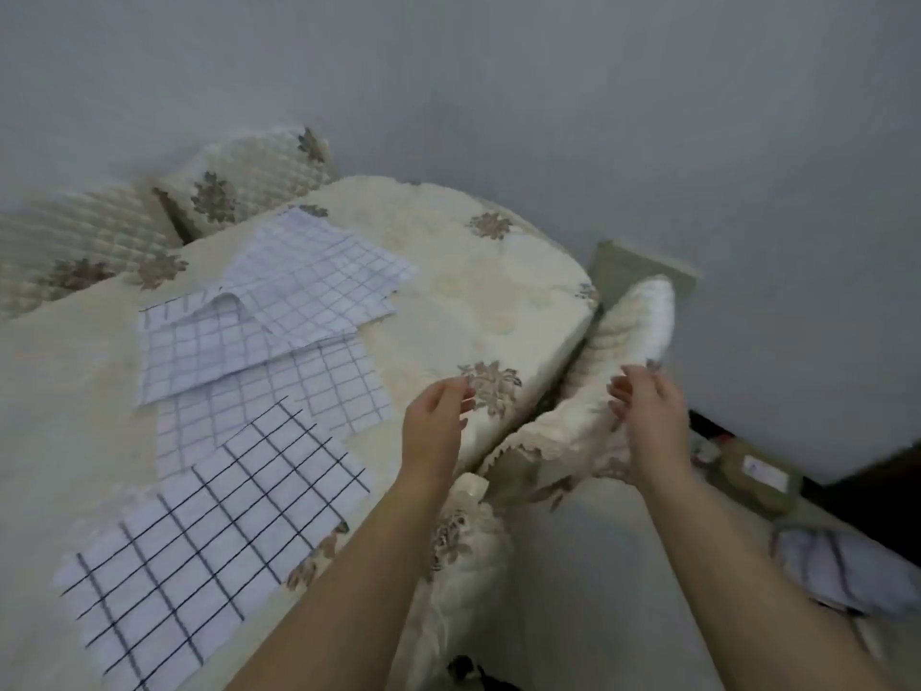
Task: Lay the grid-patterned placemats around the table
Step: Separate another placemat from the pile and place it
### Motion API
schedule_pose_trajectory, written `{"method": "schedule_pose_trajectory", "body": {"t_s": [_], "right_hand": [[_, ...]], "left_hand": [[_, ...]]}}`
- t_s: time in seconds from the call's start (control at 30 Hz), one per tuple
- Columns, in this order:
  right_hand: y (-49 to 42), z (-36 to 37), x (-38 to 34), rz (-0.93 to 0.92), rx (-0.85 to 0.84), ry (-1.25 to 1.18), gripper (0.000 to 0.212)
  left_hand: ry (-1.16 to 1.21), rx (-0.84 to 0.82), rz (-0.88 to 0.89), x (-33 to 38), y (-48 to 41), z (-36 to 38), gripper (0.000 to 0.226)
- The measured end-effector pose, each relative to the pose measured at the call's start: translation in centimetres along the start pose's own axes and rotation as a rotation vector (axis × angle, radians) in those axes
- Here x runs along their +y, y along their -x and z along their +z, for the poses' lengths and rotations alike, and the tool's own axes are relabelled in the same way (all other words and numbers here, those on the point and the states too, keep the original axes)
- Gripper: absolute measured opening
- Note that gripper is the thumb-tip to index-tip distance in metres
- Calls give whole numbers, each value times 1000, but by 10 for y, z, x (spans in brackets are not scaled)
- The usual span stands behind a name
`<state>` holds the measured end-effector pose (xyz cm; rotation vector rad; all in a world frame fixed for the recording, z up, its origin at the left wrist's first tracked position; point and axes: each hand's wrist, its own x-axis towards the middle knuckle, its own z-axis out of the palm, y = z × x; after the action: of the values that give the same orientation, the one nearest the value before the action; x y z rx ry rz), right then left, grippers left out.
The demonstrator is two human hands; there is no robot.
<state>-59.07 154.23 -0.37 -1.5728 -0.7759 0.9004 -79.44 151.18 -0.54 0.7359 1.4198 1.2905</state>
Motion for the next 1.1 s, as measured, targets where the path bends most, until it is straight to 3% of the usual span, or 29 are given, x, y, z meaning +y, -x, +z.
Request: {"method": "schedule_pose_trajectory", "body": {"t_s": [0.2, 0.47, 0.83, 1.1], "right_hand": [[4, -124, 21, 35, 293, -51, 17], [22, -193, 46, 95, 465, -61, 15], [-32, -207, 69, 171, 479, -106, 15], [-136, -248, 58, 178, 424, -82, 14]], "left_hand": [[-71, -303, -24, -13, 25, 104, 22], [-139, -501, -75, -43, 52, 168, 19], [-185, -524, -116, -63, 23, 227, 20], [-195, -491, -104, -78, -7, 335, 17]]}}
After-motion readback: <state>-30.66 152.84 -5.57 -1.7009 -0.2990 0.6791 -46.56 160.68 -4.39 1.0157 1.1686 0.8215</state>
